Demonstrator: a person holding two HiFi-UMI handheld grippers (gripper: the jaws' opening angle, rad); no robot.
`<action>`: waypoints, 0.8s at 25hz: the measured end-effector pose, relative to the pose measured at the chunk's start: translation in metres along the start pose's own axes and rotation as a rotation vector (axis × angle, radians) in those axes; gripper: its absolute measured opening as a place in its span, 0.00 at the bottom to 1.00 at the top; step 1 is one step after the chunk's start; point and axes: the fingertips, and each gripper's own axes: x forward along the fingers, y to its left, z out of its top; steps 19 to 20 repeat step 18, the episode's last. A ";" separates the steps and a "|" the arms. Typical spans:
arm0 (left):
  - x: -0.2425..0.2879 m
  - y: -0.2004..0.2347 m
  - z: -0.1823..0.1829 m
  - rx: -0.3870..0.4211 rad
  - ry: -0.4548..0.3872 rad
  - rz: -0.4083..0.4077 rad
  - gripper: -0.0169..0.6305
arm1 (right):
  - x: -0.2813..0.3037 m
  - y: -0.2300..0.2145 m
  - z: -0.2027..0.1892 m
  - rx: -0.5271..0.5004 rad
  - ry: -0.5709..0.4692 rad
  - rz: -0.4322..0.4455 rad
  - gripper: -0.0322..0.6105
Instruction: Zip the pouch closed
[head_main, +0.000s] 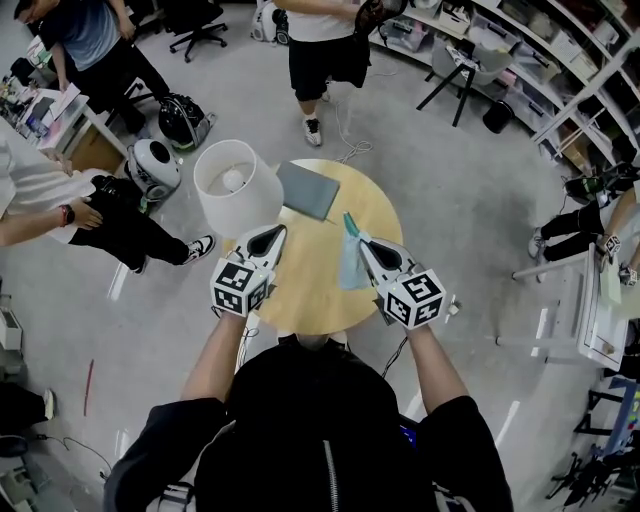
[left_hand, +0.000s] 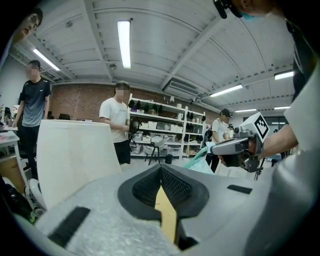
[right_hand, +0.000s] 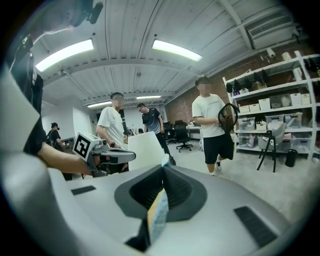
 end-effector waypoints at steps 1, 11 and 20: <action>0.000 -0.001 0.000 0.001 0.000 -0.002 0.03 | 0.000 0.001 0.000 -0.001 -0.002 -0.001 0.07; 0.005 0.001 0.007 0.000 0.000 -0.004 0.03 | 0.004 0.002 0.012 -0.010 -0.013 0.008 0.07; 0.006 -0.010 -0.002 0.008 0.002 -0.012 0.03 | -0.007 -0.003 0.003 -0.017 -0.019 -0.009 0.07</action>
